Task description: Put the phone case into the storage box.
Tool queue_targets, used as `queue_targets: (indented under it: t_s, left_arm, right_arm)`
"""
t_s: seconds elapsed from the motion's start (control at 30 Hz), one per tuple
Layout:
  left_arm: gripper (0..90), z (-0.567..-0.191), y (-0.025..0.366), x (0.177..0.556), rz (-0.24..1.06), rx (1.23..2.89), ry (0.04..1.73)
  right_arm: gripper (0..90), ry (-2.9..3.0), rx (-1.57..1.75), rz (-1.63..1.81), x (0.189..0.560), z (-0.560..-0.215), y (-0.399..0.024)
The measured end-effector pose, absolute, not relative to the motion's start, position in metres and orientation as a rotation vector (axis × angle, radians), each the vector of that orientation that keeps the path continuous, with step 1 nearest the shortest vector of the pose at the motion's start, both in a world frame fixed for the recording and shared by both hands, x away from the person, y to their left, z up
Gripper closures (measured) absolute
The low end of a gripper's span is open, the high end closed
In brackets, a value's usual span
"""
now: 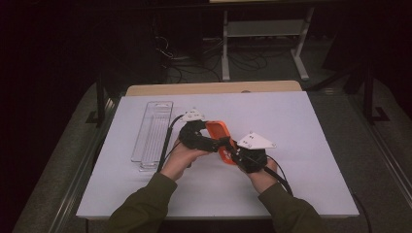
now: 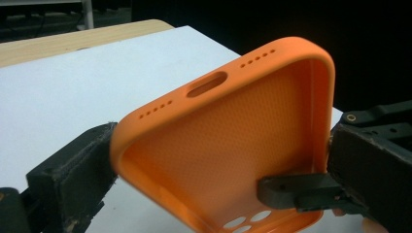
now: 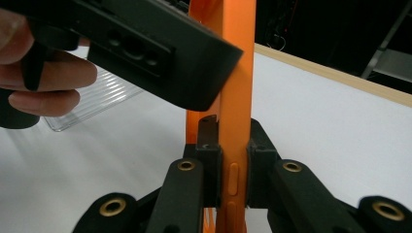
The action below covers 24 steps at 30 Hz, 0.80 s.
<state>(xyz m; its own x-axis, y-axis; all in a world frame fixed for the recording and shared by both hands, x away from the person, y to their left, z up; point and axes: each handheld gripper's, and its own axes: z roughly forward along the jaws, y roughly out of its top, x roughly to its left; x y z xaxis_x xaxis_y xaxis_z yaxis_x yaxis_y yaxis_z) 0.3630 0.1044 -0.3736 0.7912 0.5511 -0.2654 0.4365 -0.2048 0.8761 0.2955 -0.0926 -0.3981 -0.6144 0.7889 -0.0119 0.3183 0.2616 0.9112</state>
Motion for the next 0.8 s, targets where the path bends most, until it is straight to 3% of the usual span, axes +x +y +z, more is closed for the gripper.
queue_targets:
  t_s: [0.8]
  left_arm:
    - [0.0, -0.3748, 0.1022, 0.3623, 0.087, 1.803, 0.796]
  right_arm:
    - [78.3, 2.095, 0.98, 1.267, 0.2948, -0.4043, -0.0866]
